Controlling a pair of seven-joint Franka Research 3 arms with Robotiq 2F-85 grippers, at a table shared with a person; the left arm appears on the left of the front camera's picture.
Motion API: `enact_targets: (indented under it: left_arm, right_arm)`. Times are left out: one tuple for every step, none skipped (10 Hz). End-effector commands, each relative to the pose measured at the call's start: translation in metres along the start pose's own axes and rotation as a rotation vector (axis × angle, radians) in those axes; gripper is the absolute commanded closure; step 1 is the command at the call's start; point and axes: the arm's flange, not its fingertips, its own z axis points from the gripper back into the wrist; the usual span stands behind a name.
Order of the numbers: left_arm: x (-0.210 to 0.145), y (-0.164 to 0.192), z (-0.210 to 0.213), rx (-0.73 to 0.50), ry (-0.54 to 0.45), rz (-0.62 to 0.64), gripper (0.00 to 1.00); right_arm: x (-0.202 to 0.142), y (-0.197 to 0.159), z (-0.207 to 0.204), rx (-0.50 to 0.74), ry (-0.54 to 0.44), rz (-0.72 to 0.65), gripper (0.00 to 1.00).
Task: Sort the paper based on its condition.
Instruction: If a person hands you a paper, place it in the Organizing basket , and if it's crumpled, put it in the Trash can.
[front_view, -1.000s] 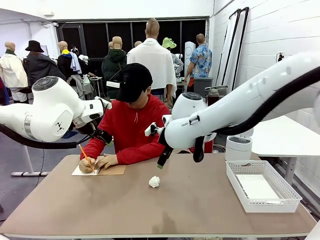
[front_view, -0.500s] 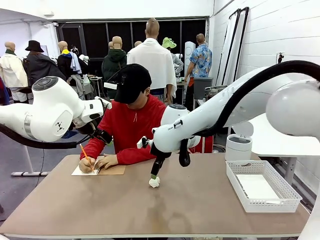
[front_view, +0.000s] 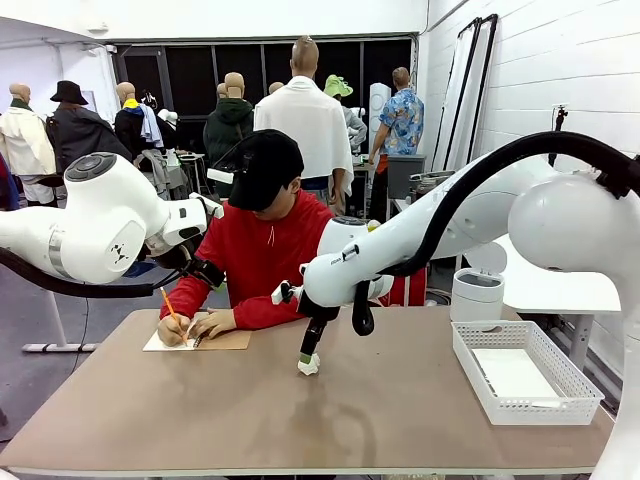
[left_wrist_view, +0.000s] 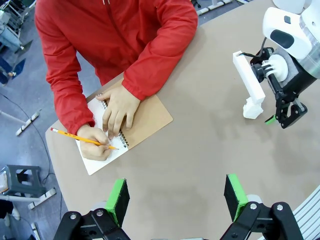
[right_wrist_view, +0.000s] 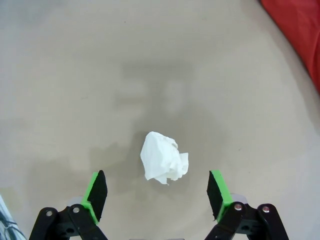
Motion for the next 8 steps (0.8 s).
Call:
enact_targets:
  left_arm:
    - [-0.001,0.000,0.000,-0.001,0.003,-0.003,0.00]
    - [-0.001,0.000,0.000,-0.001,0.003,-0.003,0.00]
    - [-0.001,0.000,0.000,-0.001,0.003,-0.003,0.00]
    - [-0.001,0.000,0.000,-0.001,0.003,-0.003,0.00]
    - [-0.001,0.000,0.000,-0.001,0.003,-0.003,0.00]
    - [-0.001,0.000,0.000,-0.001,0.003,-0.003,0.00]
    - [-0.001,0.000,0.000,-0.001,0.003,-0.003,0.00]
    - [-0.001,0.000,0.000,-0.001,0.003,-0.003,0.00]
  right_arm:
    - [0.002,-0.007,-0.005,0.000,0.032,0.007,0.00]
    - [0.003,-0.007,-0.003,-0.016,0.042,-0.009,0.00]
    - [-0.001,-0.003,-0.004,0.000,0.008,0.003,0.00]
    - [-0.001,-0.003,-0.004,0.000,0.008,0.003,0.00]
    - [-0.001,-0.003,-0.004,0.000,0.008,0.003,0.00]
    - [-0.002,-0.004,-0.005,-0.001,0.013,0.004,0.00]
    - [0.000,-0.007,-0.012,-0.003,0.010,0.010,0.00]
    - [0.001,-0.011,-0.018,0.001,0.004,0.011,0.00]
